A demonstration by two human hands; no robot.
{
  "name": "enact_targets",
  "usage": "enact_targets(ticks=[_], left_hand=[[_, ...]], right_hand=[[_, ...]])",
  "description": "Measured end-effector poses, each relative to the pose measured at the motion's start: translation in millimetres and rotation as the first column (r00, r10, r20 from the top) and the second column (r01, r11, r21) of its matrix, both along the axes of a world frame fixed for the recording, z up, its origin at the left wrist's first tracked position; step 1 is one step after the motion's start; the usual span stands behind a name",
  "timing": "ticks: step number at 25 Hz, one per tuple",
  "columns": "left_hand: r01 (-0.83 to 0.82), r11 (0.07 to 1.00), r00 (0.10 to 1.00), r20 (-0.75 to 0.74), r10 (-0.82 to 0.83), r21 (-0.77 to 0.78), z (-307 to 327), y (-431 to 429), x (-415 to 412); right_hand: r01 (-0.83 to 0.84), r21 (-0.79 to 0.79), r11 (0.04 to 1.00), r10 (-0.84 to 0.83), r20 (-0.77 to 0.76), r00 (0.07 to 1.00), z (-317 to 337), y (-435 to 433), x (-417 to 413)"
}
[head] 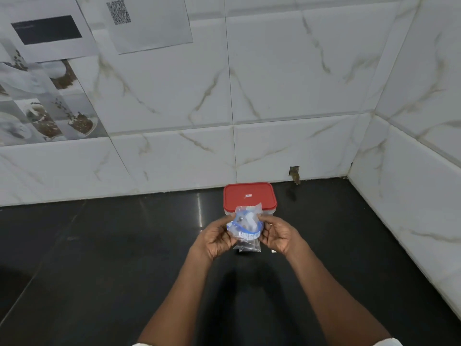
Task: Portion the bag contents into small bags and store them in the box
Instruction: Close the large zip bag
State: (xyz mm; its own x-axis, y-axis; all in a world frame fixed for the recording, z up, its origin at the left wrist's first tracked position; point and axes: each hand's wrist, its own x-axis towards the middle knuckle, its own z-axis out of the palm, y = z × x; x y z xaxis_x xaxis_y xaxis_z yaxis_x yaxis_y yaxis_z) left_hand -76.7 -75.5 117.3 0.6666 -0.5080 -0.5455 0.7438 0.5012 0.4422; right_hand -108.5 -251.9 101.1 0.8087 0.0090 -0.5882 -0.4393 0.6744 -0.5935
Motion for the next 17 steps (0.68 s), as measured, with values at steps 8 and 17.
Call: enact_targets(ticks=[8, 17], left_hand=[[-0.232, 0.278, 0.855, 0.332, -0.399, 0.932, -2, -16, 21], [-0.238, 0.107, 0.809, 0.258, -0.528, 0.965, 8, -22, 26]], right_hand=[[-0.176, -0.856, 0.486, 0.128, -0.130, 0.983, 13, -1, 7], [-0.127, -0.810, 0.572, 0.103, -0.083, 0.991, 19, -10, 16]])
